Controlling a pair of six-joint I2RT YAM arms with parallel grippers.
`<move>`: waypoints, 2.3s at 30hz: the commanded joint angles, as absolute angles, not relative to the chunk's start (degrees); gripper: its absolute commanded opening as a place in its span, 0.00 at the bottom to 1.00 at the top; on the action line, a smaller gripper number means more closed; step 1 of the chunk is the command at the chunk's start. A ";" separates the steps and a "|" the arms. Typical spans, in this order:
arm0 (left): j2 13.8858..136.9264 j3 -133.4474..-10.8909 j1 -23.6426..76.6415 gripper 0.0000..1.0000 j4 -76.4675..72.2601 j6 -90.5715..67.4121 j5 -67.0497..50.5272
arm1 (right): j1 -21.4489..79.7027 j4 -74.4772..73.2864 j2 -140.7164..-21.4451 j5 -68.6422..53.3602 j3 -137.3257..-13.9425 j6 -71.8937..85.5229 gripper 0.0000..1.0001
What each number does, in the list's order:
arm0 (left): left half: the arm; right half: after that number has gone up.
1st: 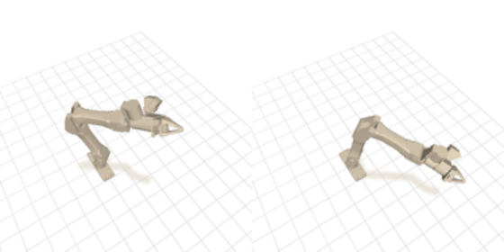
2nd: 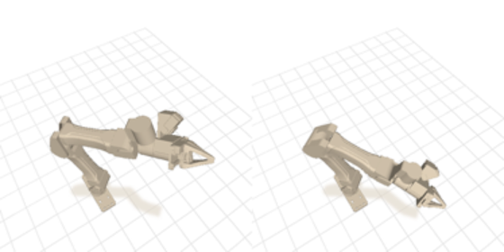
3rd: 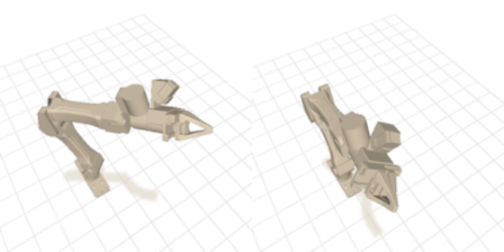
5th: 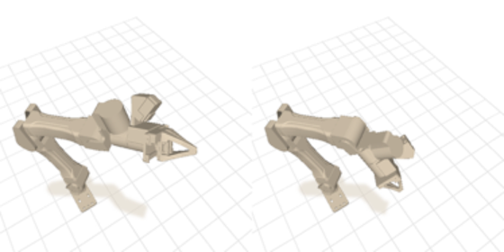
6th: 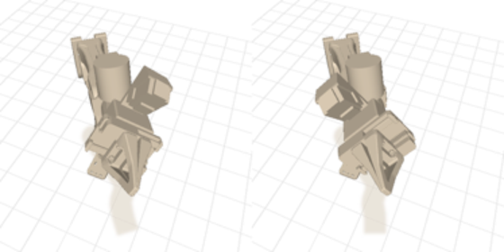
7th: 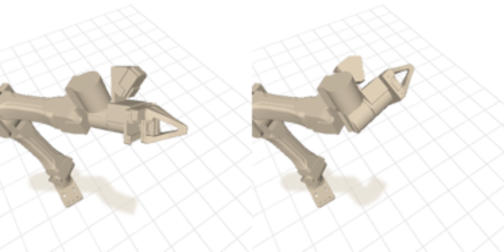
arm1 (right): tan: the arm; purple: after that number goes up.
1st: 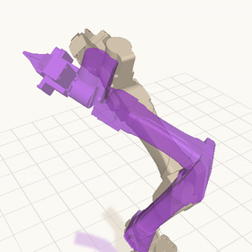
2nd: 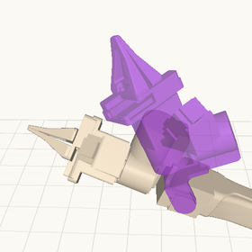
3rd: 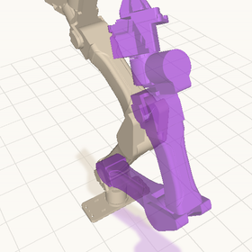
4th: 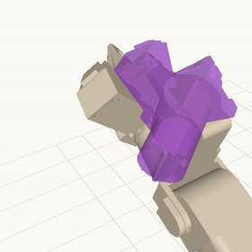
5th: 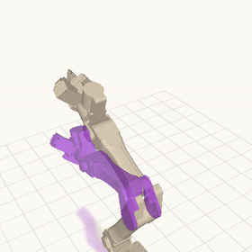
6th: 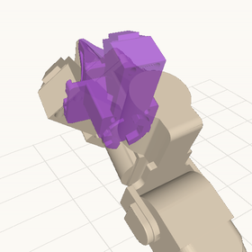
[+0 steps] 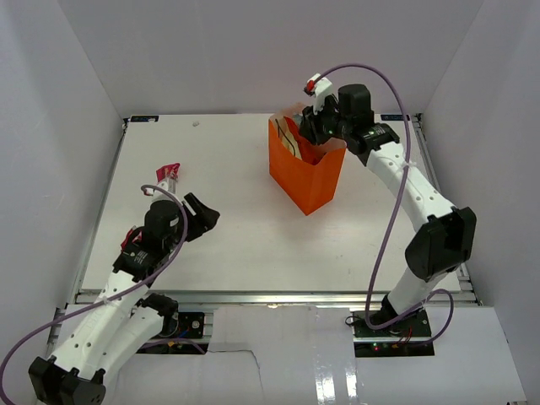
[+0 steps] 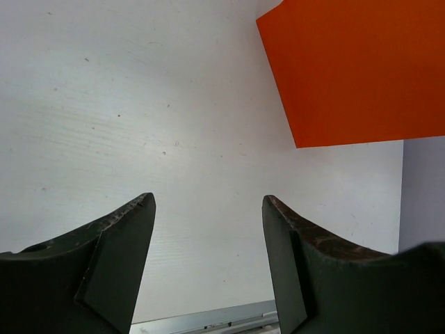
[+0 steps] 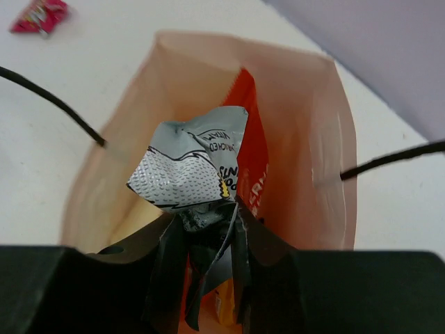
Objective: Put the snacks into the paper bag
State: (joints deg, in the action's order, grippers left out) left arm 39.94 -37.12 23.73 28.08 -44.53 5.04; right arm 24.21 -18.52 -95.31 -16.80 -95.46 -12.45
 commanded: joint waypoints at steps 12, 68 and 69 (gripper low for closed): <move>43.84 -39.98 23.55 0.92 31.29 -59.23 17.30 | 22.50 -19.15 -88.60 -17.47 -94.57 -13.27 0.85; 105.15 -76.13 -2.37 0.17 19.11 -13.17 -28.07 | -1.24 -52.23 -73.65 -76.08 -83.13 -60.20 0.97; 103.38 -73.94 -2.29 0.17 16.90 -16.84 -39.35 | -0.36 -63.43 -73.65 -76.29 -83.67 -78.91 0.98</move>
State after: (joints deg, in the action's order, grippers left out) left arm 112.40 -78.22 -2.87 22.22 -9.56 -10.46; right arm -1.91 -39.53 -74.02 -63.29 -79.81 -42.26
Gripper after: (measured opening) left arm 0.271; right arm 0.973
